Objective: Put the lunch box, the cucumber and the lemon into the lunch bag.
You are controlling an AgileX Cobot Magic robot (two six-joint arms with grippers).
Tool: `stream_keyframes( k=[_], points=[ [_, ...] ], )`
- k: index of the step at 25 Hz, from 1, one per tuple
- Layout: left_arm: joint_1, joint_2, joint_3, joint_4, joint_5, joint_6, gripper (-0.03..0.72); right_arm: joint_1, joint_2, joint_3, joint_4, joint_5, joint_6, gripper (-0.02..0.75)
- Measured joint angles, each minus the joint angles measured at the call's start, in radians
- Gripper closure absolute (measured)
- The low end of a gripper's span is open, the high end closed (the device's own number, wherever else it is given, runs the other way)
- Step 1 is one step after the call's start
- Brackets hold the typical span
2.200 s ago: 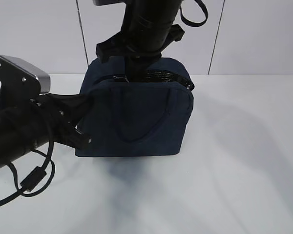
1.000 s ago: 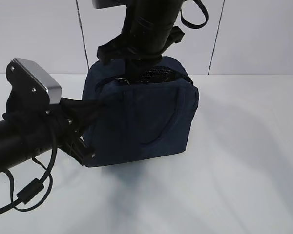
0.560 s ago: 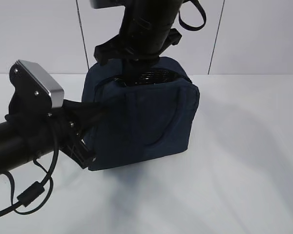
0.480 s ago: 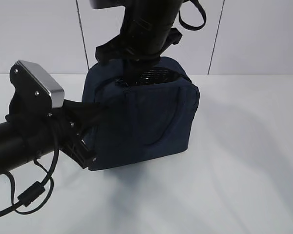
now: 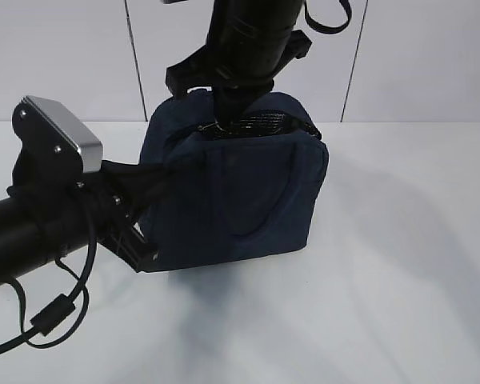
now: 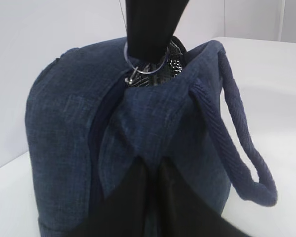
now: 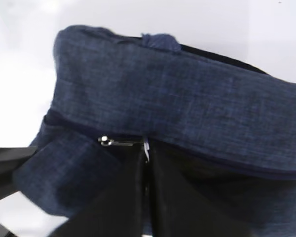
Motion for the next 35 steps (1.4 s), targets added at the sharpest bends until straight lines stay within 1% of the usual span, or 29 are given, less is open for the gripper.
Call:
stream_keyframes(
  k=[4, 10, 17, 25, 35],
  points=[
    [0.0, 0.0, 0.0, 0.0, 0.002, 0.0, 0.676, -0.004, 0.0, 0.0, 0.052, 0.0, -0.031, 0.717],
    [0.0, 0.0, 0.0, -0.002, 0.002, 0.0, 0.676, -0.004, 0.0, 0.0, -0.005, 0.0, -0.016, 0.717],
    [0.0, 0.0, 0.0, -0.006, -0.002, 0.0, 0.676, -0.002, -0.019, 0.081, -0.017, -0.01, -0.008, 0.717],
    [0.0, 0.002, 0.0, -0.006, -0.005, 0.0, 0.676, -0.002, -0.033, 0.089, -0.031, -0.014, -0.016, 0.717],
    [0.0, 0.002, 0.0, -0.006, -0.005, 0.0, 0.676, -0.004, -0.035, 0.089, 0.09, -0.014, -0.092, 0.717]
  ],
)
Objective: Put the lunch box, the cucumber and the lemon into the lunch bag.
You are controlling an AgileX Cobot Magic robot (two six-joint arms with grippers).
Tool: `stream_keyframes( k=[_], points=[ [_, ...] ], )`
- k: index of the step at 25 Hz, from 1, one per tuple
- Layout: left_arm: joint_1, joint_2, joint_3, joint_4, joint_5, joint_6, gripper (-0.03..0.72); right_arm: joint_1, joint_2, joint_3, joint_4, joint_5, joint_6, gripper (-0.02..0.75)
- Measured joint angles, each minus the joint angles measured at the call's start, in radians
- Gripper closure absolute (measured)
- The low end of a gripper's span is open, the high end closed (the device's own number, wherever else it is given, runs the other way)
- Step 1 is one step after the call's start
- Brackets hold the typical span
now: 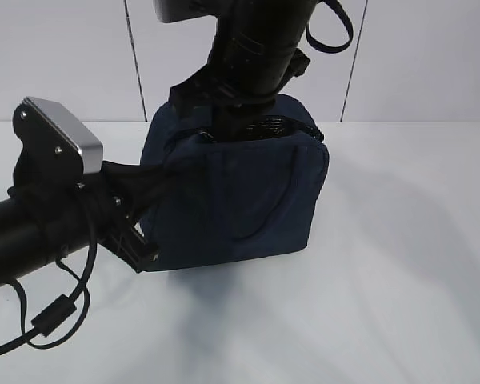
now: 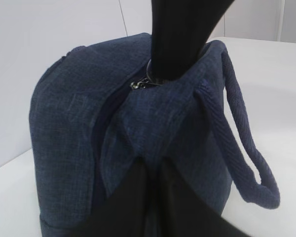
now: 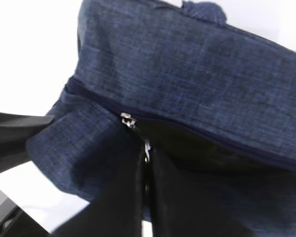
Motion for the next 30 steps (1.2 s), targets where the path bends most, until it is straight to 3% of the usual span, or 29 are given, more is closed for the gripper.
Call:
stream_keyframes(
  k=[23, 26, 30],
  points=[
    [0.0, 0.0, 0.0, 0.091, 0.0, -0.096, 0.671, 0.0, -0.002, 0.0, 0.054, -0.053, -0.044, 0.717],
    [0.0, 0.0, 0.0, 0.093, 0.002, -0.096, 0.63, 0.0, -0.002, 0.0, 0.054, -0.053, -0.046, 0.717],
    [0.0, 0.0, 0.0, 0.097, -0.016, -0.103, 0.457, -0.001, -0.002, 0.0, 0.054, -0.053, -0.047, 0.717]
  ],
)
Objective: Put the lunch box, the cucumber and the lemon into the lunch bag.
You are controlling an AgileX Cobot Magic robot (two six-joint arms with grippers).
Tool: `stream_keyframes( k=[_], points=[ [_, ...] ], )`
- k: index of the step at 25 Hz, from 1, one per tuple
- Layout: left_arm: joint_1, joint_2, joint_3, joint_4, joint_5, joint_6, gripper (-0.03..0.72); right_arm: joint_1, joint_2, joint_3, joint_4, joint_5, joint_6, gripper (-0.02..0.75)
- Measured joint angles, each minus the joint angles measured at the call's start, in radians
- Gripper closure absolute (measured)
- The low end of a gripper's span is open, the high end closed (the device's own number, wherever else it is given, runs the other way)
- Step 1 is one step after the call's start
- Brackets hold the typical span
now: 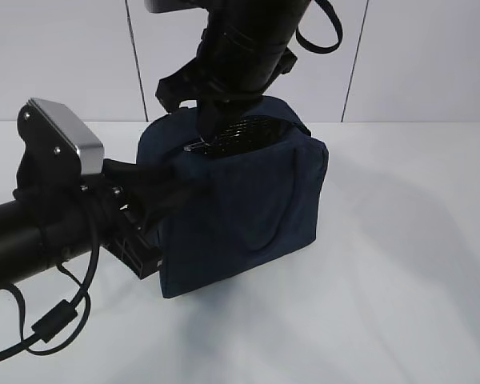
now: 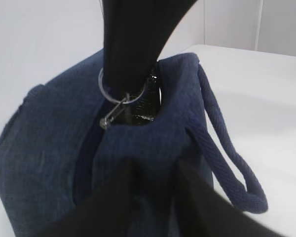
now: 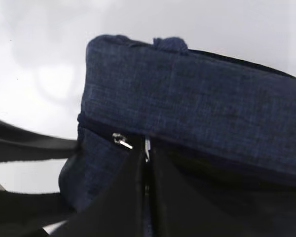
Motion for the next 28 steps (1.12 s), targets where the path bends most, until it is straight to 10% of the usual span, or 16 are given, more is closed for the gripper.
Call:
stream_keyframes(
  k=[7, 19, 28],
  points=[
    [0.0, -0.058, 0.0, -0.01, 0.011, -0.037, 0.225, 0.0, 0.0, 0.0, 0.004, 0.0, -0.008, 0.717],
    [0.127, -0.266, 0.0, -0.145, 0.358, -0.088, 0.213, 0.0, 0.0, 0.0, 0.006, 0.016, -0.01, 0.717],
    [0.192, -0.267, -0.017, 0.117, 0.454, -0.354, 0.267, 0.0, 0.0, 0.0, 0.011, 0.02, -0.01, 0.717]
  ],
)
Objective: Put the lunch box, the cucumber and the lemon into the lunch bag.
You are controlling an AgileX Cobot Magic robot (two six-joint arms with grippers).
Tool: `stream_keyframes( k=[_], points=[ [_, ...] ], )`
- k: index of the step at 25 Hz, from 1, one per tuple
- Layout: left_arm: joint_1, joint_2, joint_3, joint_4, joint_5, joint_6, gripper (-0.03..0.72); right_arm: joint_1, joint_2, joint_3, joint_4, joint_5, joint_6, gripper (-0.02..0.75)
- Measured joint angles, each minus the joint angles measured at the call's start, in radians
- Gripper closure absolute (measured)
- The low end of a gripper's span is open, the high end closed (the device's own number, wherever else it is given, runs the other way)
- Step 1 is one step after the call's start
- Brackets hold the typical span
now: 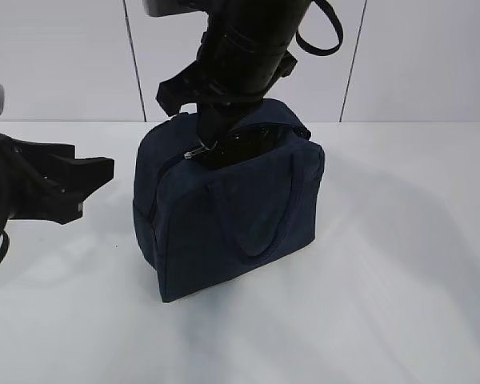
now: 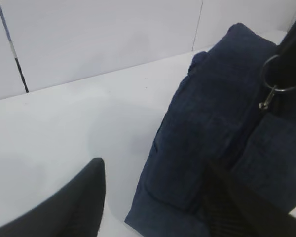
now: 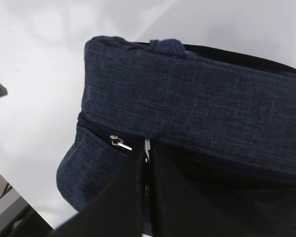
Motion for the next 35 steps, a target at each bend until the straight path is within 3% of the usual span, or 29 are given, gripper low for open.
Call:
stream_keyframes(
  k=[7, 12, 21, 30, 35],
  points=[
    [0.0, 0.0, -0.063, 0.207, 0.057, -0.109, 0.273, 0.0, 0.0, 0.0, 0.01, 0.004, -0.002, 0.717],
    [0.015, 0.024, -0.075, 0.262, 0.065, -0.122, 0.274, 0.0, 0.0, 0.0, 0.019, 0.008, -0.004, 0.717],
    [0.067, 0.044, -0.081, 0.503, -0.058, -0.31, 0.274, 0.0, 0.0, 0.0, 0.026, 0.024, -0.006, 0.717],
    [0.185, 0.077, -0.122, 0.672, -0.239, -0.436, 0.274, 0.0, 0.0, 0.0, 0.045, 0.034, -0.006, 0.717],
    [0.21, 0.143, -0.163, 0.744, -0.307, -0.478, 0.275, 0.0, 0.0, 0.0, 0.046, 0.036, -0.006, 0.717]
  ],
)
